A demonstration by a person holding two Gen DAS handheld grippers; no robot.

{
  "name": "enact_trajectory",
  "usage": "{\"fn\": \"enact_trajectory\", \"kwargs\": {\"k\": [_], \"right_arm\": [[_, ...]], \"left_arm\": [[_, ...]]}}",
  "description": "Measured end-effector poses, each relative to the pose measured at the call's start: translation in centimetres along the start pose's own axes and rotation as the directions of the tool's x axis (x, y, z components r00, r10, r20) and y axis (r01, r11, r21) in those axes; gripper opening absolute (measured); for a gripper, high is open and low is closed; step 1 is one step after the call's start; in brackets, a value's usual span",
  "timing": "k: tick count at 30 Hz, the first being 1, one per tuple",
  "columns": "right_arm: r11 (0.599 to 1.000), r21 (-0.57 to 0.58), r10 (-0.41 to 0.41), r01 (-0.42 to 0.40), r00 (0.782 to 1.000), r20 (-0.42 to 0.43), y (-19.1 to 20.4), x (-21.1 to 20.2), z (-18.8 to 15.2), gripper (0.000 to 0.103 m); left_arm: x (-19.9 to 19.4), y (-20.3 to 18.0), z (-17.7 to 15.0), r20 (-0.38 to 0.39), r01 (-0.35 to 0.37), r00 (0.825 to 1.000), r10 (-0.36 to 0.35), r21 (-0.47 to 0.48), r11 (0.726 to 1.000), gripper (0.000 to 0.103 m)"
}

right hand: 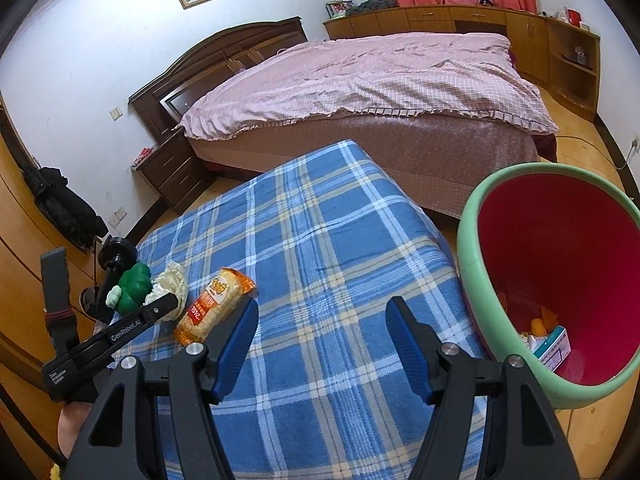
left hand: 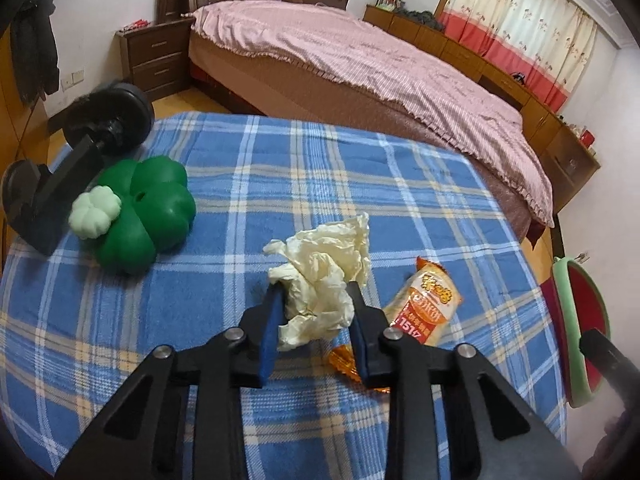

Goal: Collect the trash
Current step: 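Grasp the crumpled white plastic bag with the left tool, then grasp the orange rice-cracker snack bag with the right tool while the left tool holds the white bag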

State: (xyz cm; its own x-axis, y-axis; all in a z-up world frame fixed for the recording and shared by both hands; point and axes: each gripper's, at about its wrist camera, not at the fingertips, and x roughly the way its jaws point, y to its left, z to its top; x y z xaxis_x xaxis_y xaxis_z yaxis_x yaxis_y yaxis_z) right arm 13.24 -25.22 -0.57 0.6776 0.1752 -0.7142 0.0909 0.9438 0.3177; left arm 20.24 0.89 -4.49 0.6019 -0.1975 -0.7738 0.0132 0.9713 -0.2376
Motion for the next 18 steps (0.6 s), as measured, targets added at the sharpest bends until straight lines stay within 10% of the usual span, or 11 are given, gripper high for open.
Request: {"fn": "enact_trajectory", "kwargs": {"k": [18], "right_arm": [[0.993,-0.095,0.063,-0.073,0.993,-0.102,7.2,4.4,-1.3,0.069]], "left_arm": [[-5.9,7.5,-1.8,0.08,-0.054,0.994,0.07,-0.182,0.982,0.029]]}}
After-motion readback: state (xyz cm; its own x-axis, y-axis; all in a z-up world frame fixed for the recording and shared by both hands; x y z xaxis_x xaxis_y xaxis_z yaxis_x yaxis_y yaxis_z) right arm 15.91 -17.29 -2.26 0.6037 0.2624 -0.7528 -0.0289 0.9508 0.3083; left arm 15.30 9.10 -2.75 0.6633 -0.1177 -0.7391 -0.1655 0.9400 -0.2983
